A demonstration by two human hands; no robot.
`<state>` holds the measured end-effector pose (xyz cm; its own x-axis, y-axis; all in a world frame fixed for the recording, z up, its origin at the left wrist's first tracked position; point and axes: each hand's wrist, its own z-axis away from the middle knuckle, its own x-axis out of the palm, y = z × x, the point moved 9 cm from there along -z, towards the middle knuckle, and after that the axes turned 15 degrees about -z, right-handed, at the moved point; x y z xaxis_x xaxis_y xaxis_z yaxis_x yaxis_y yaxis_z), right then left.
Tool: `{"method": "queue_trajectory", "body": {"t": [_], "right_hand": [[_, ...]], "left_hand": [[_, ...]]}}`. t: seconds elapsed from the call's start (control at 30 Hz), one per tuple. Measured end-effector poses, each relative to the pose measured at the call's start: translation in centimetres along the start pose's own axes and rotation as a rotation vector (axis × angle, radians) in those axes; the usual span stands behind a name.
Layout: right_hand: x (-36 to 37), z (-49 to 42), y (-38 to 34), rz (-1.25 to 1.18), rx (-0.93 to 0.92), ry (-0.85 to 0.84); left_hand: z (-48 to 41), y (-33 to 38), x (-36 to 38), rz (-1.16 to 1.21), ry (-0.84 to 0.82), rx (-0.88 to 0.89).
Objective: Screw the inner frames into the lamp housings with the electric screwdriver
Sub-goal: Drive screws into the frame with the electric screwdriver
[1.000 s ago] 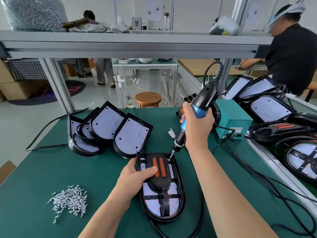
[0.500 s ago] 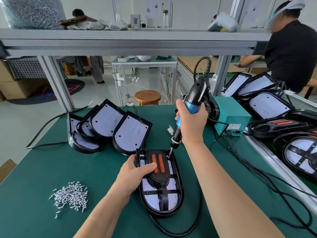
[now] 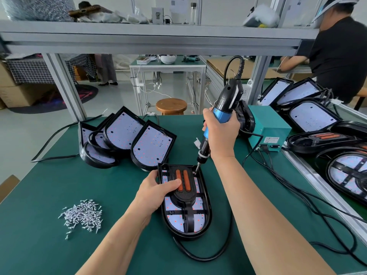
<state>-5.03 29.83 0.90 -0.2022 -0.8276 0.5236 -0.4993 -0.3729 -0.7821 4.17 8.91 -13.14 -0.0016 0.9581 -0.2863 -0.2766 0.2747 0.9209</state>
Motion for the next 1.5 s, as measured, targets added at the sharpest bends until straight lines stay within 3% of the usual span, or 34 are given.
{"method": "queue_trajectory", "body": {"t": [0.8, 0.97, 1.1, 1.3, 1.5], "right_hand": [[-0.6, -0.5, 1.3, 0.022, 0.032, -0.027], [0.8, 0.1, 1.2, -0.068, 0.099, -0.223], [1.3, 0.7, 0.9, -0.138, 0.127, -0.254], [0.0, -0.1, -2.6, -0.268, 0.095, -0.166], [-6.8, -0.8, -4.1, -0.635, 0.217, 0.11]], "left_hand": [[-0.1, -0.1, 0.2, 0.031, -0.01, 0.022], [-0.1, -0.2, 0.0, 0.028, -0.027, 0.002], [0.0, 0.1, 0.2, -0.001, -0.04, 0.014], [0.0, 0.5, 0.0, -0.039, -0.057, 0.01], [0.1, 0.5, 0.5, -0.039, -0.049, 0.01]]}}
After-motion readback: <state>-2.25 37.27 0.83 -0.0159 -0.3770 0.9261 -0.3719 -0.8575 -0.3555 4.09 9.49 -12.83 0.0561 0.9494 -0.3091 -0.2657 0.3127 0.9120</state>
